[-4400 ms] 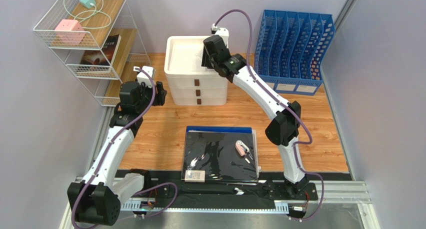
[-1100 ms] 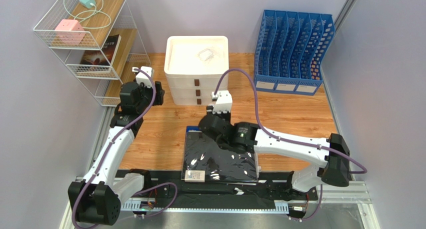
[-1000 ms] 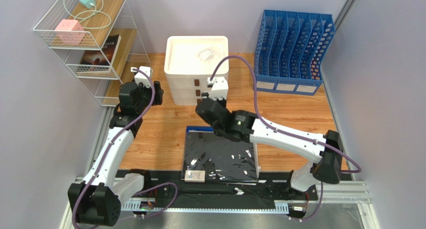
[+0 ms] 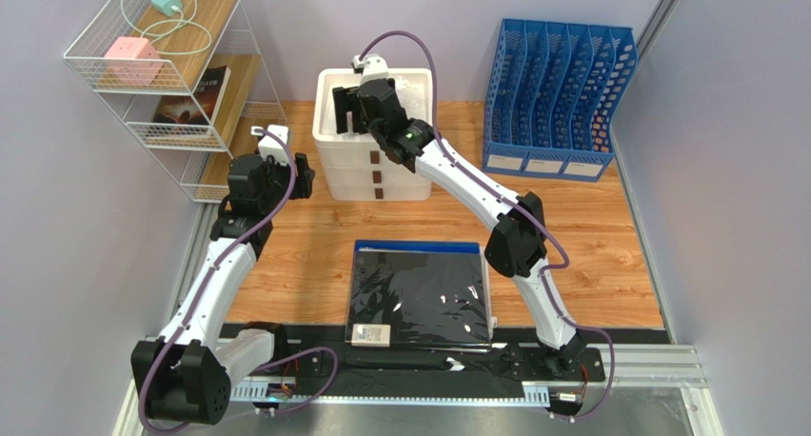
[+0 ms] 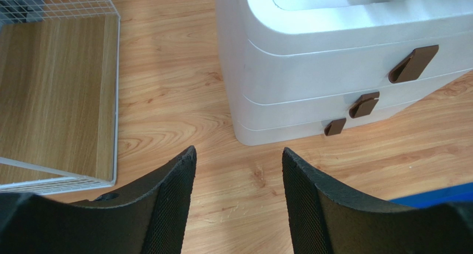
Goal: Organize the desk
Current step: Place the stationery in the storage box.
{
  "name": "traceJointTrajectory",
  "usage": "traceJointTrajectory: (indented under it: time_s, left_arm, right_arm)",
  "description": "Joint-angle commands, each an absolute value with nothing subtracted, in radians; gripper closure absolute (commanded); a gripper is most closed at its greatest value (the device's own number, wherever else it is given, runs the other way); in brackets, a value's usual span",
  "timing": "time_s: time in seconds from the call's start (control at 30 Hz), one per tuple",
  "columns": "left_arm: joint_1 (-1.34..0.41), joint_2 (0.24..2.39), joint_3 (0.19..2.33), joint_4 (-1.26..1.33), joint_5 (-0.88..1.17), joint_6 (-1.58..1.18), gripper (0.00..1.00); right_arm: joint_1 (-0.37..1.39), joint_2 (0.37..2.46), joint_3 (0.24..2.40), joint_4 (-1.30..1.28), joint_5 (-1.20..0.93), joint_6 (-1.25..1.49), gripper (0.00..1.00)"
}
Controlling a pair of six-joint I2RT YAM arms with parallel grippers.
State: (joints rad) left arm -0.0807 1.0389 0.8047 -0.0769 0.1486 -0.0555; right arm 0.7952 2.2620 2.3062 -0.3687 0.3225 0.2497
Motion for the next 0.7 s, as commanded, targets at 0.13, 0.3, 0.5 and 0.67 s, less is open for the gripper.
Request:
traceJointTrajectory:
  time_s: [0.13, 0.3, 0.5, 0.67]
  left_arm:
    - [-0.075, 1.040, 0.801, -0.038, 0.164, -0.064, 0.36]
    - [-0.075, 1.046, 0.801, -0.032, 0.150, -0.064, 0.36]
    - [-0.075, 1.040, 0.799, -0.026, 0.138, -0.063, 0.36]
    - [-0.075, 1.049, 0.802, -0.035, 0.161, -0.063, 0.36]
  right_arm:
    - [0.825, 2.218, 2.401, -0.321, 0.275, 0.189, 0.05]
    - [0.896, 2.036, 2.215, -0.308, 0.351, 0.144, 0.05]
    - [0.989, 1.835, 1.866, -0.339, 0.491, 0.222, 0.26]
    - [1.005, 1.698, 1.574, -0.322, 0.553, 0.383, 0.44]
